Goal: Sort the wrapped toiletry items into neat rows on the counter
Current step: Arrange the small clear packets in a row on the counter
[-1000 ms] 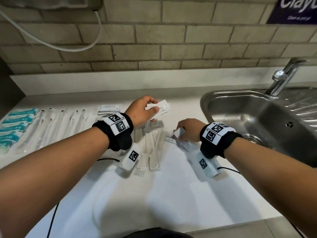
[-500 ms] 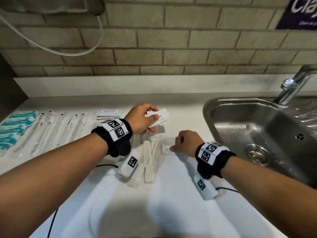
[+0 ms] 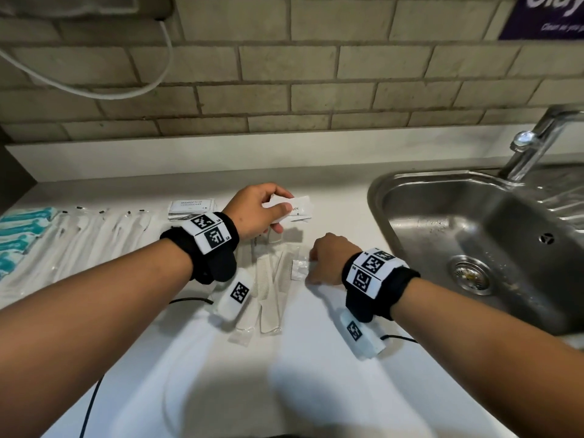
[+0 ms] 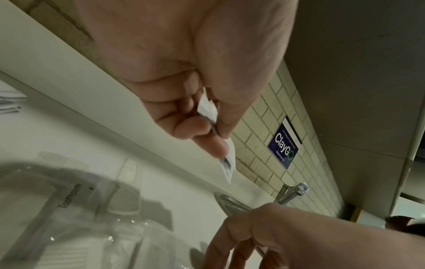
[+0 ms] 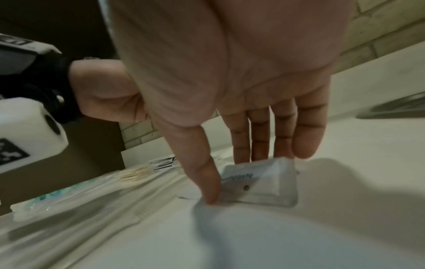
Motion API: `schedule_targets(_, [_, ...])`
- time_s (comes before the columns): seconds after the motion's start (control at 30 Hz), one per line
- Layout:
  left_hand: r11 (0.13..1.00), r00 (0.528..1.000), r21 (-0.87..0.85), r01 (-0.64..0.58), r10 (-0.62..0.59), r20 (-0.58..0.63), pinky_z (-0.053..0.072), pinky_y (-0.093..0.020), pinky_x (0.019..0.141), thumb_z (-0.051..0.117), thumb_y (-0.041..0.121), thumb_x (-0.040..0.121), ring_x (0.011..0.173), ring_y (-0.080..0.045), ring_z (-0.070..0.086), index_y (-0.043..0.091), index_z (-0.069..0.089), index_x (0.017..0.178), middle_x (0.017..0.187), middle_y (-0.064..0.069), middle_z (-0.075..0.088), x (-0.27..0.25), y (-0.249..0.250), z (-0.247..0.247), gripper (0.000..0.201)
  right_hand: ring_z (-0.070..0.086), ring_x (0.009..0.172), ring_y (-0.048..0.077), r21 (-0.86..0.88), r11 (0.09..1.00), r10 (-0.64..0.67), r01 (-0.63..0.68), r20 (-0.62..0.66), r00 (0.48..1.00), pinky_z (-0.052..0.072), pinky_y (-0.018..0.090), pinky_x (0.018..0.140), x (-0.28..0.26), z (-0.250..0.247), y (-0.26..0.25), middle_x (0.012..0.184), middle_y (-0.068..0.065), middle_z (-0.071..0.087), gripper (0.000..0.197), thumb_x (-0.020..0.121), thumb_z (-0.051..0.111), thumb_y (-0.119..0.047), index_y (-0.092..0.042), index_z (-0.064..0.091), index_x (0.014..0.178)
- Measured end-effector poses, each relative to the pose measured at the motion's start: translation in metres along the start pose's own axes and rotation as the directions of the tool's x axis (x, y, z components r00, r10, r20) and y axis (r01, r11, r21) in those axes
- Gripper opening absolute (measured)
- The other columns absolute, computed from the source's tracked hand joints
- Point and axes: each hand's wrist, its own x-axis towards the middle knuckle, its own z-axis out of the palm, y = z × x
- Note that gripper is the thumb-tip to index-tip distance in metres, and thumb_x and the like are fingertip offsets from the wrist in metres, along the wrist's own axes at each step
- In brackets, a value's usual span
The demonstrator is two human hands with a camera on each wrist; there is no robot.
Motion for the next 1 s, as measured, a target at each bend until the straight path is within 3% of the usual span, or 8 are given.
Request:
schedule_targets(0.13, [0.998,0.997,0.001,-0.062,0.062,-0.042,0.046,-0.024,0.055,0.062,0.024,0.093,0.057,-0.012,0.068,0.028,0.066,0.106,0.12,-0.001,0.062,0.003,0.001,0.001,0.014,0.064,0.086,0.026,0.037,0.999,0.012,-0.015,0.075,0.997,0.05,0.027,0.069,0.001,-0.002,-0.002,0.093,0.006,0.066,0.028,0.076,0.069,-0.027,-0.011,0.066,0.098])
schedule_targets(0.3, [0.999,0.997,-0.035,-0.033,0.03,-0.072,0.042,-0.026,0.059,0.052,0.012,0.095,0.058,-0.015,0.054,0.021,0.062,0.103,0.081,0.007,0.062,0.006,0.002,-0.007,0.015,0.062,0.097,0.029,0.1,0.995,0.011,-0.008,-0.025,1.0,0.054,0.036,0.083,-0.003,-0.014,0.003,0.109,0.008,0.064,0.025,0.086,0.06,-0.024,-0.01,0.059,0.107])
schedule_targets(0.43, [0.998,0.997,-0.062,0.013,-0.018,-0.076,0.038,-0.026,0.055,0.043,0.002,0.092,0.058,-0.018,0.049,0.019,0.061,0.098,0.079,0.001,0.061,0.009,-0.006,-0.015,0.026,0.061,0.089,0.026,0.191,0.981,0.05,-0.018,-0.164,0.985,0.048,0.031,0.07,-0.002,-0.039,0.005,0.102,0.005,0.064,0.014,0.084,0.063,-0.014,-0.015,0.056,0.097])
schedule_targets(0.53, [0.994,0.995,-0.095,0.047,-0.055,-0.084,0.035,-0.027,0.054,0.041,0.003,0.092,0.056,-0.018,0.048,0.022,0.061,0.09,0.073,-0.005,0.055,0.009,-0.011,-0.022,0.028,0.056,0.08,0.022,0.249,0.965,-0.01,0.082,-0.276,0.961,0.04,0.026,0.059,-0.003,-0.064,-0.005,0.085,0.0,0.06,0.02,0.079,0.072,-0.015,-0.018,0.053,0.084])
schedule_targets(0.63, [0.975,0.994,-0.203,0.091,-0.102,-0.046,0.034,-0.028,0.054,0.042,0.024,0.1,0.056,-0.017,0.049,0.015,0.06,0.095,0.078,-0.007,0.05,0.007,-0.011,-0.028,0.021,0.051,0.073,0.019,0.261,0.939,-0.153,0.226,-0.272,0.95,0.038,0.025,0.055,-0.006,-0.081,-0.027,0.079,-0.002,0.057,0.026,0.073,0.079,-0.014,-0.017,0.055,0.082])
schedule_targets(0.8, [0.956,0.99,-0.258,0.137,-0.135,0.025,0.038,-0.033,0.062,0.033,0.066,0.093,0.056,-0.015,0.049,0.02,0.062,0.094,0.064,0.003,0.054,-0.001,-0.014,-0.044,0.055,0.05,0.069,0.014,0.22,0.92,-0.27,0.326,-0.248,0.93,0.036,0.02,0.053,0.002,-0.09,-0.068,0.08,-0.003,0.057,0.028,0.072,0.082,-0.018,-0.016,0.058,0.085])
schedule_targets(0.9, [0.946,0.99,-0.294,0.134,-0.113,0.086,0.037,-0.029,0.056,0.037,0.076,0.083,0.056,-0.014,0.05,0.022,0.065,0.094,0.073,-0.002,0.06,-0.005,-0.023,-0.06,0.063,0.049,0.068,0.014,0.251,0.914,-0.248,0.319,-0.28,0.928,0.036,0.021,0.052,0.013,-0.089,-0.092,0.072,-0.006,0.052,0.032,0.068,0.085,-0.018,-0.017,0.058,0.085])
schedule_targets(1.0, [0.963,0.991,-0.25,0.097,-0.069,0.118,0.035,-0.025,0.053,0.049,0.069,0.083,0.057,-0.012,0.047,0.02,0.066,0.107,0.082,-0.006,0.056,-0.01,-0.032,-0.075,0.057,0.047,0.068,0.015,0.302,0.899,-0.226,0.317,-0.301,0.927,0.036,0.02,0.052,0.021,-0.084,-0.106,0.069,-0.006,0.05,0.034,0.067,0.086,-0.018,-0.015,0.056,0.083])
